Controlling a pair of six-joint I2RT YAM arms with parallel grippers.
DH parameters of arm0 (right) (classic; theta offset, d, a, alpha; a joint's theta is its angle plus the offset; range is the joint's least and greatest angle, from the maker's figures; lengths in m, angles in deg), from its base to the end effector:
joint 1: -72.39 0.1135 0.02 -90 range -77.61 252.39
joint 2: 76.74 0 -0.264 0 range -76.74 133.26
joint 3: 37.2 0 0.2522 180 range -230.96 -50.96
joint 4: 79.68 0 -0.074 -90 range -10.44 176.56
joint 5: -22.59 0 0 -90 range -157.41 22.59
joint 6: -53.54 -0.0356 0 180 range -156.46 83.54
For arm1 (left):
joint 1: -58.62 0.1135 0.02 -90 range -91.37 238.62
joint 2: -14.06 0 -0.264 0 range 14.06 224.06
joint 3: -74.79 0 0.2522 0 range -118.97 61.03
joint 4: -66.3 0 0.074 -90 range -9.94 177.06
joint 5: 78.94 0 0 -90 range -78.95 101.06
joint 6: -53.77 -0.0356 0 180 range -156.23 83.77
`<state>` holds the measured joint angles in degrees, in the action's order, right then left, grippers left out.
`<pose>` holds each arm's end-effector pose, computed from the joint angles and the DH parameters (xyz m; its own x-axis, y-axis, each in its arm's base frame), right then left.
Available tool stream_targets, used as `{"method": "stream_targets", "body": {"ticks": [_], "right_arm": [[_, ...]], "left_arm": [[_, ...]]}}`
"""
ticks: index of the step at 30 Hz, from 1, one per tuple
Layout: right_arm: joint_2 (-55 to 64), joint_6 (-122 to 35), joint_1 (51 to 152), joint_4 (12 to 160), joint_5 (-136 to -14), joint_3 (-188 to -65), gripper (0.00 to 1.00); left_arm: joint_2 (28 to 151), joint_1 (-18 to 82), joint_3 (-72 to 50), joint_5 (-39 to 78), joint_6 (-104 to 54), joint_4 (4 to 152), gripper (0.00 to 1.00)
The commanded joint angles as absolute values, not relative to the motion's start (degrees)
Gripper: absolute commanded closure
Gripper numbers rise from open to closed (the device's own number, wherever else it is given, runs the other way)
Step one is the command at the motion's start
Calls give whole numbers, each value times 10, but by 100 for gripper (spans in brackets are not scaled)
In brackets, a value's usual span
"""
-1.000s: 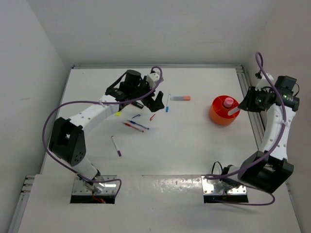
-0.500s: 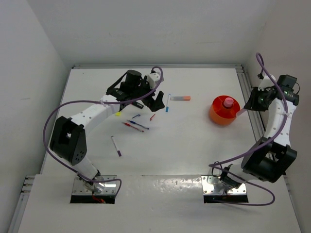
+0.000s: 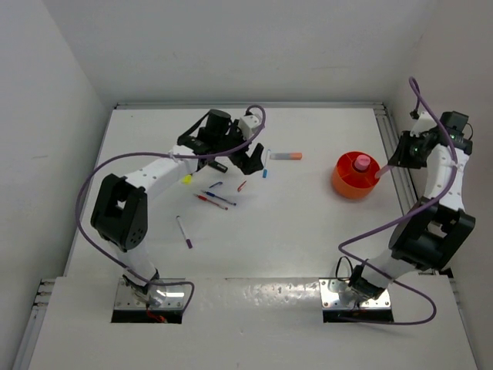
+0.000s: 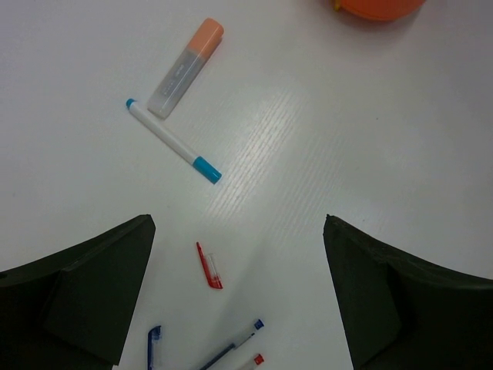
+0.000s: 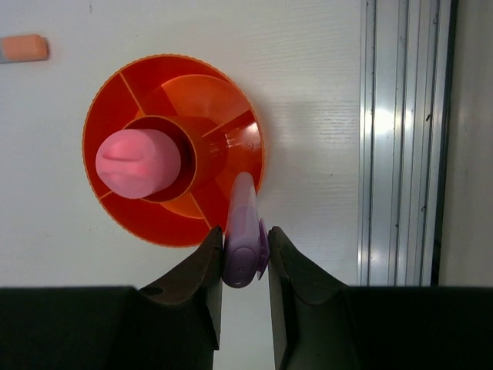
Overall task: Sort the stationery into containers
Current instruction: Place the pen in the storage box, then pick up the pen from the center of the board.
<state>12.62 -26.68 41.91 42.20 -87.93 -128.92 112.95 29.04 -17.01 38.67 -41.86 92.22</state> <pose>0.2902 -0.1563 0.2991 -0.7539 0.2591 -0.6037 0.1796 0.9652 0.1900 0.3394 -0.2116 0.2857 -0.3954 0.3244 -0.8593 0.8181 0.5496 -0.1690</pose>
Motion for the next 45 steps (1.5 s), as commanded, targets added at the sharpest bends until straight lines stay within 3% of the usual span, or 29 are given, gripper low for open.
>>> {"method": "stream_targets", "body": {"ticks": [1,7,8,12,16,36,45], "right_arm": [[141,-276,429,439,-878,-1322,93],[167,-278,451,434,-875,-1329,72],[169,-278,456,431,-875,-1332,64],[173,-285,466,425,-870,-1335,48],[162,-300,469,417,-874,-1340,45],[75,-351,475,343,-998,-1372,45],[76,-359,476,343,-1010,-1384,46]], "left_arm": [[1153,287,-212,394,-444,898,3],[1236,290,-294,429,-471,900,12],[1259,290,-314,437,-478,896,14],[1323,288,-363,454,-502,891,15],[1395,290,-449,475,-517,899,17],[1606,280,-602,483,-501,834,18],[1615,256,-623,454,-565,931,31]]}}
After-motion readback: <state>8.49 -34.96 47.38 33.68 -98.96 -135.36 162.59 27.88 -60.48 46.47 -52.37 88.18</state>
